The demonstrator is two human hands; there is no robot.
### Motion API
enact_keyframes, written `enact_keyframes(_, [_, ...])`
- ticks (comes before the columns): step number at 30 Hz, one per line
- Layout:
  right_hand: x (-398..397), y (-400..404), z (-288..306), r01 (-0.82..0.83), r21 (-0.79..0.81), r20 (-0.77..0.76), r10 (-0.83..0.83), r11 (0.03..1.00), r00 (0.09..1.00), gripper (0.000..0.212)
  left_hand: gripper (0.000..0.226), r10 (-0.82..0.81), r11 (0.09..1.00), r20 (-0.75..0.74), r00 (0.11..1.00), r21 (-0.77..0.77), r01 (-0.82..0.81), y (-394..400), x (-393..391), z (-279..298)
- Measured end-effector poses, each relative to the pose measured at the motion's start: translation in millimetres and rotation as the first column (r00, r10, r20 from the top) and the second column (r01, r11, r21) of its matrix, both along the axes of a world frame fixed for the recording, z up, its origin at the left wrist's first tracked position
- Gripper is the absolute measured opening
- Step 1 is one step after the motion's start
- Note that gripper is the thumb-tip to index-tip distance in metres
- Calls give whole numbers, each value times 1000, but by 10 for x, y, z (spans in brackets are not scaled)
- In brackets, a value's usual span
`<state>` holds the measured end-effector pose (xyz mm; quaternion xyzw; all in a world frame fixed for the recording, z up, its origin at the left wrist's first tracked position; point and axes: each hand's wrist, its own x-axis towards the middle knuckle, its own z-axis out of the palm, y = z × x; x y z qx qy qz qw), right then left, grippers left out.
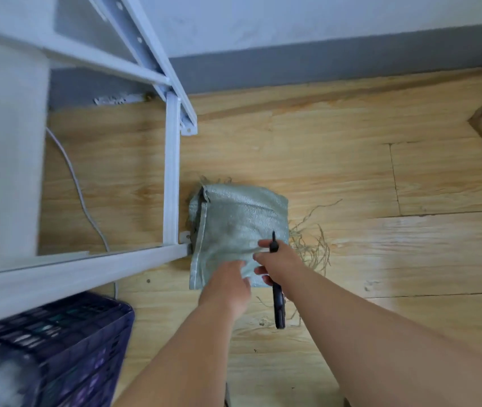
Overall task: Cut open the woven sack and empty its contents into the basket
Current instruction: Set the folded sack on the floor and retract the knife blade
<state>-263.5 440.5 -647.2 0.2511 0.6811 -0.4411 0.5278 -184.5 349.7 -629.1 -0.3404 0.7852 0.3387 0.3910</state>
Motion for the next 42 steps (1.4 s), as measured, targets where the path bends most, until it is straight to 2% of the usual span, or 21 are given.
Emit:
enact_keyframes(2, [-38,89,395,61,-12,-6,-61,998,998,32,39,244,943,49,969,221,-248,139,-15,468])
enact_keyframes(4, [-70,156,835,110,-42,-11,-110,993,994,25,38,416,804,168,894,391,-448,295,12,996])
enact_keyframes(5, [-91,181,1071,139,-59,-16,-140,989,990,19,35,442,769,176,880,430,-473,373,34,1247])
enact_keyframes(7, [-128,225,1571,182,-89,-31,-185,979,982,9,29,494,751,91,865,456,-477,520,74,1716])
enact_keyframes(9, [-146,267,2031,183,-141,-56,-193,973,980,11,24,596,697,16,803,487,-527,631,71,2173])
enact_keyframes(12, [-104,344,2705,190,-258,-49,-210,947,977,17,26,686,631,12,727,487,-604,688,48,2784])
enact_keyframes(14, [-54,409,3141,182,-312,-41,-205,932,978,20,31,664,672,-29,747,461,-579,694,76,3117])
enact_keyframes(17, [17,491,3745,101,-349,-67,-132,932,989,21,35,557,788,-139,819,399,-468,691,160,3582])
enact_keyframes(19, [66,514,4090,62,-357,-91,-101,932,991,19,35,509,821,-167,844,390,-417,685,197,3889])
enact_keyframes(23, [244,475,4705,8,-378,-143,-67,926,987,14,28,502,832,-220,836,385,-399,655,361,4523])
enact_keyframes(27, [532,290,5208,-202,-344,-229,126,917,965,10,26,620,741,-176,764,451,-497,528,755,5120])
enact_keyframes(31, [821,-39,5849,-427,-355,-350,305,832,885,15,27,691,686,-168,703,456,-566,226,1162,5787])
enact_keyframes(33, [972,-222,6179,-533,-345,-428,376,773,822,18,19,722,663,-181,668,457,-593,14,1375,6114])
enact_keyframes(35, [1113,-401,6456,-620,-315,-503,427,719,752,21,23,744,638,-188,641,486,-598,-197,1585,6394])
enact_keyframes(38, [1301,-653,6743,-704,-243,-604,463,668,648,27,26,763,618,-220,608,523,-586,-437,1807,6654])
enact_keyframes(42, [1527,-978,6895,-792,-110,-676,539,600,503,24,23,777,604,-253,576,555,-571,-725,1988,6727])
